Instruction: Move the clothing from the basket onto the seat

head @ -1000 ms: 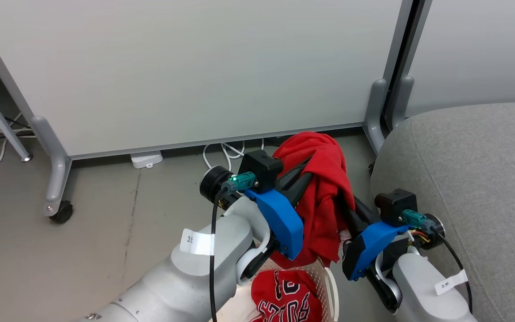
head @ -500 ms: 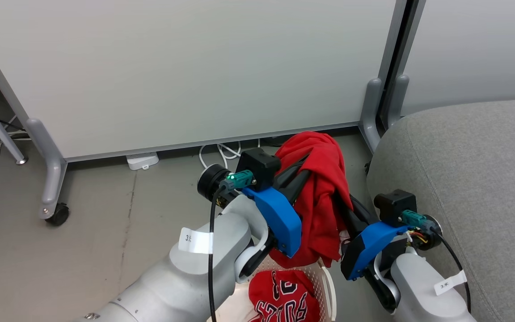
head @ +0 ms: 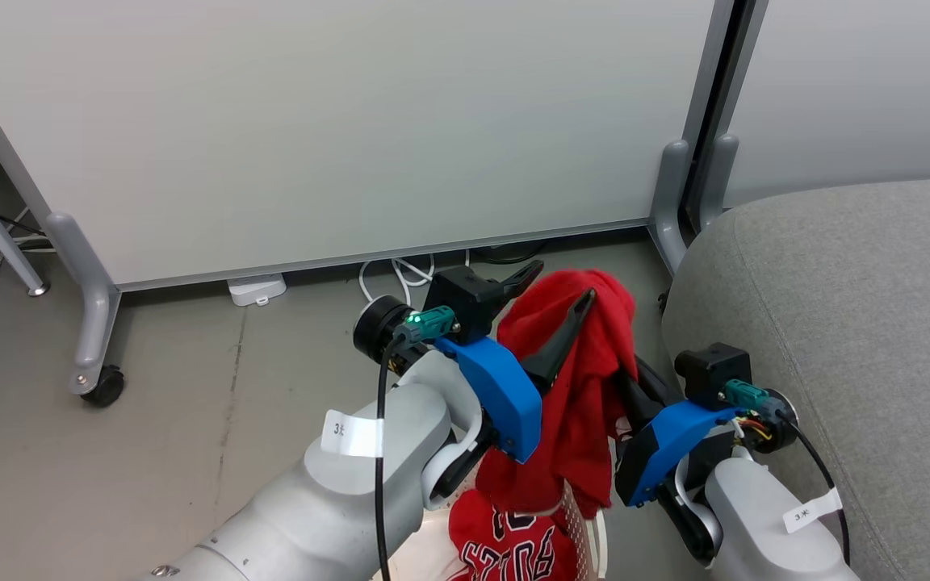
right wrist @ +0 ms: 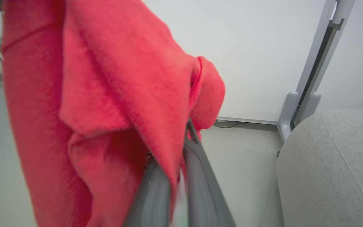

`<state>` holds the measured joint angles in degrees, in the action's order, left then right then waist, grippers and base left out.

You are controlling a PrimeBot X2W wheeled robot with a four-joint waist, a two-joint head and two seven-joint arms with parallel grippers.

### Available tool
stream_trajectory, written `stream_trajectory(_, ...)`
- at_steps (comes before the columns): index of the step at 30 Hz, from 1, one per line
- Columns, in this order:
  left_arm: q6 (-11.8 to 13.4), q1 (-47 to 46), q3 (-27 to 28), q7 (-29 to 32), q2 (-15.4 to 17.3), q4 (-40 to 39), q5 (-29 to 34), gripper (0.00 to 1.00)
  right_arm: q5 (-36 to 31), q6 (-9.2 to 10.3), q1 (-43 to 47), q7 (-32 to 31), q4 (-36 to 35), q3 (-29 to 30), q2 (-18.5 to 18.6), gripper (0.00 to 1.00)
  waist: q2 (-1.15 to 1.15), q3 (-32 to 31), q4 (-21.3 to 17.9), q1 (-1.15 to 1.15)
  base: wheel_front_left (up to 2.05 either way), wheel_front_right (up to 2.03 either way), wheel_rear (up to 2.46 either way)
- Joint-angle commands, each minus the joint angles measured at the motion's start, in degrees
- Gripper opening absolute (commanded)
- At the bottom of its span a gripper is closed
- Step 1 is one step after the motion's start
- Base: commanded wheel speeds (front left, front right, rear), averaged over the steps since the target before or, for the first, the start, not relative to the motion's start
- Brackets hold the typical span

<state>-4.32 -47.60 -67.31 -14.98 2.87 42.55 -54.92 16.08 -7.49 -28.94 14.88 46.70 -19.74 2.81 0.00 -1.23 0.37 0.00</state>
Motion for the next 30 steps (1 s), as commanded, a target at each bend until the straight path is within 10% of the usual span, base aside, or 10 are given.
stream_trajectory(1, 0.06, 0.38, 0.32, -0.31, 0.03, 0.17, 0.16, 1.0, 0.05, -0.01, -0.79, 0.34, 0.14, 0.08, 0.15, 0.0, 0.0, 0.0, 0.02, 0.0, 0.0, 0.0, 0.0)
stream_trajectory(16, 0.61, 4.07, 5.64, -0.29, 0.03, -1.35, 4.73, 1.0, -0.51, -0.01, -0.78, 0.39, 0.02, 1.82, 0.13, 0.0, 0.0, 0.39, 0.37, 0.0, 0.0, 0.0, 0.0)
stream_trajectory(30, 1.01, 22.97, 26.89, -0.25, 3.52, -13.14, 22.36, 1.0, -1.54, -0.01, 1.17, 0.4, -2.2, 3.03, 0.14, 0.0, 0.0, 0.75, 0.25, 0.0, 0.0, 0.0, 0.0)
